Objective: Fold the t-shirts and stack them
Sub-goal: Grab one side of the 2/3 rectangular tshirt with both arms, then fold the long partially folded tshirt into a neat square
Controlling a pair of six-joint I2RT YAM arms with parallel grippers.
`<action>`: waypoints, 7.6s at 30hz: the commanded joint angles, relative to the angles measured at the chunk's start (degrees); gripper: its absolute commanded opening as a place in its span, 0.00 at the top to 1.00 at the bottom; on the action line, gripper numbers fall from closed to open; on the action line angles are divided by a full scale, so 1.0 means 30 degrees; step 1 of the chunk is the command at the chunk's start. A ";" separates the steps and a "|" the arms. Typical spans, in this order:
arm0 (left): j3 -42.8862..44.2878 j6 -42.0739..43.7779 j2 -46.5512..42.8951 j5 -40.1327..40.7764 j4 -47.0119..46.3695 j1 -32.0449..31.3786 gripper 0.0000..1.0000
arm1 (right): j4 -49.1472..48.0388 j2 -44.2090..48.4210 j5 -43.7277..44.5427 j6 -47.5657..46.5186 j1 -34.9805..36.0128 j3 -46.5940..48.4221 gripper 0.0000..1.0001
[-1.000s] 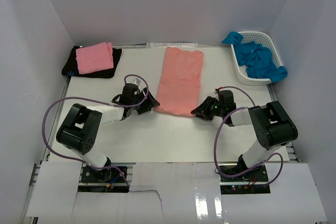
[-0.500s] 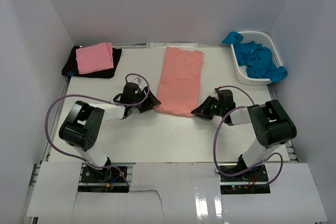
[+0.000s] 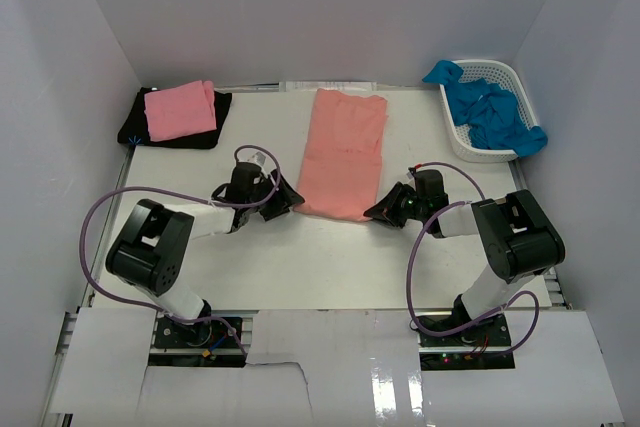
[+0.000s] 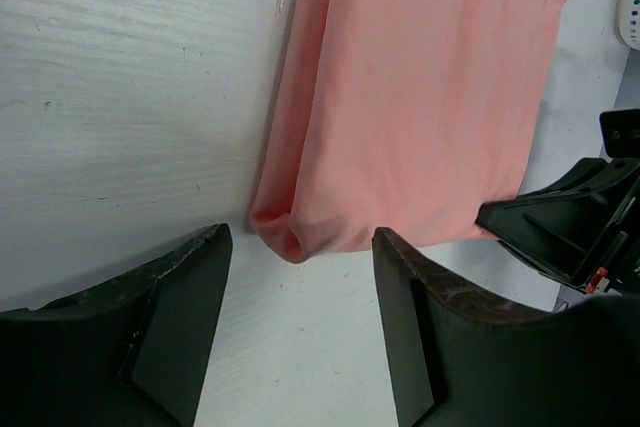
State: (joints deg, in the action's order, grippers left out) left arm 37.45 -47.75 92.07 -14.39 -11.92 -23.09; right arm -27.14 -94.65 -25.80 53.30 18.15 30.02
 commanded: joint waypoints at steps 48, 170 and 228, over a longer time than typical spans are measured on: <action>-0.1673 -0.1135 0.2298 0.0491 -0.0684 0.0871 0.48 | -0.0037 0.0849 -0.0540 0.0105 0.0043 0.1038 0.92; 0.6411 -0.0931 -0.4972 -0.3874 1.0919 0.2629 1.00 | 1.7014 0.0791 -0.7190 -0.9153 -0.0308 1.3164 0.90; 1.7923 -0.0432 0.6866 -0.3816 1.0185 0.3566 1.00 | 1.7043 -1.1103 -0.7952 -0.8128 -0.2534 2.5995 0.88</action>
State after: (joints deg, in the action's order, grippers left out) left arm 87.68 -49.17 112.38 -25.74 19.97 -12.82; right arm 25.36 -126.61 -47.92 28.32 11.38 103.74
